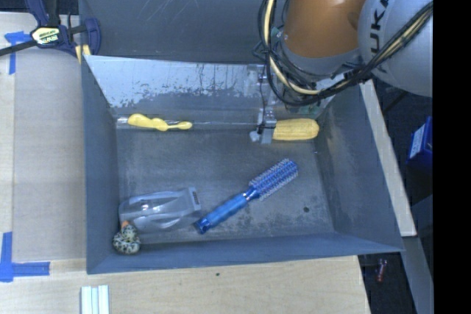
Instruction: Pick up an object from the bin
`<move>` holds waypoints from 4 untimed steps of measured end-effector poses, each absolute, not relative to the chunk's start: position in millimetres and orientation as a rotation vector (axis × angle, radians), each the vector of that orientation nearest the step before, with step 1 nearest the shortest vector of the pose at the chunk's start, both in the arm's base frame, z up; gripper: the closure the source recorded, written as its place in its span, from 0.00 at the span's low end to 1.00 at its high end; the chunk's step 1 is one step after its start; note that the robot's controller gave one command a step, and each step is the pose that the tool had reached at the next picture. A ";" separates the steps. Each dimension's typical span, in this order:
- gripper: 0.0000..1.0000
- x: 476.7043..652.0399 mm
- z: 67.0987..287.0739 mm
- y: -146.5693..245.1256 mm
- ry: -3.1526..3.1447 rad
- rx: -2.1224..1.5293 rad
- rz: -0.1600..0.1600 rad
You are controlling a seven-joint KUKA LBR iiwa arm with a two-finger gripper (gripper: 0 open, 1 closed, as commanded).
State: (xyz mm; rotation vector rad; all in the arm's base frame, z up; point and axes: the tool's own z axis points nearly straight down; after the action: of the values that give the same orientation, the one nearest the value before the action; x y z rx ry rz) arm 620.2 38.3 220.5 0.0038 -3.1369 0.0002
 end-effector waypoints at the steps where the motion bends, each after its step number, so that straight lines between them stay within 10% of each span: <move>1: 0.00 621.6 225.9 38.2 -3.146 0.003 -0.001; 4: 0.00 580.7 176.7 -45.5 -3.149 0.005 0.000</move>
Offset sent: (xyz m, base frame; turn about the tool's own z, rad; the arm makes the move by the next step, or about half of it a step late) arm -0.0319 -0.0581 -0.0199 -0.1322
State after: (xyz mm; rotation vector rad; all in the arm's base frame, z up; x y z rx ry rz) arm 580.7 -45.5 176.7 0.0050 -3.1488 -0.0003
